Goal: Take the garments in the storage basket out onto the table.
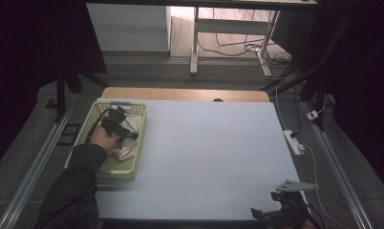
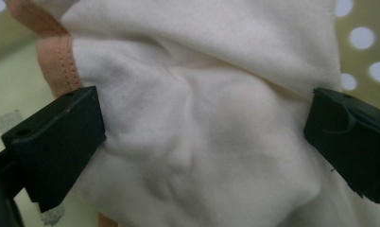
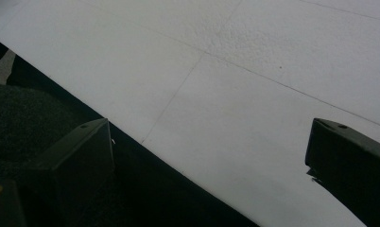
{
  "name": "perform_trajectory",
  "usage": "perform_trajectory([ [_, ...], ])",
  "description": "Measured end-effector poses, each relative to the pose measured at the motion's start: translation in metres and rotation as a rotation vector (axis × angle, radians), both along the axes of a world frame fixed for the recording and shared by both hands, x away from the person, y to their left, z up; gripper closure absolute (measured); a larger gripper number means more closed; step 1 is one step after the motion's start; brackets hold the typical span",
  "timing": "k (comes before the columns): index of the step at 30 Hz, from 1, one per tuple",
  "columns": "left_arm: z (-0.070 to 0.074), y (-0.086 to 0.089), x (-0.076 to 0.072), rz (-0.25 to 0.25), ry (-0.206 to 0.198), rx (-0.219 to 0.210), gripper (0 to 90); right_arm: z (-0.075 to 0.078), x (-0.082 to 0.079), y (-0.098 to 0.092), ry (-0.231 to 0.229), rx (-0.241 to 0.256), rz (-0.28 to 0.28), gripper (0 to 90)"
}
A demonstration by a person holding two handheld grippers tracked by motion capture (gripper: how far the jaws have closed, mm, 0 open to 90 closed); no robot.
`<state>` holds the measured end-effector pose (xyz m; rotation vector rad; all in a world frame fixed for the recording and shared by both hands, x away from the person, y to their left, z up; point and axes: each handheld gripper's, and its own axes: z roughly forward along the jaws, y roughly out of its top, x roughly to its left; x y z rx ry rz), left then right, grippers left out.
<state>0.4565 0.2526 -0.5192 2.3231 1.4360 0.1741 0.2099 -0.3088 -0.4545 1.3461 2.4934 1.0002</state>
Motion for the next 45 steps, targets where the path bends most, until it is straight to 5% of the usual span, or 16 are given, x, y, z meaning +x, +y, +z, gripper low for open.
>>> perform_trajectory([
  [17,-0.007,-0.007,0.001,-0.010,0.024,0.053,1.1,0.000,0.000,0.001,0.003,-0.007,0.008,1.8],
  [32,0.006,-0.013,-0.008,-0.055,0.011,0.035,61.1,-0.001,0.000,0.001,0.007,-0.008,0.010,2.1],
  [45,0.010,-0.014,-0.008,-0.012,0.033,0.020,69.0,-0.001,0.000,0.001,0.009,-0.007,0.012,2.2],
])
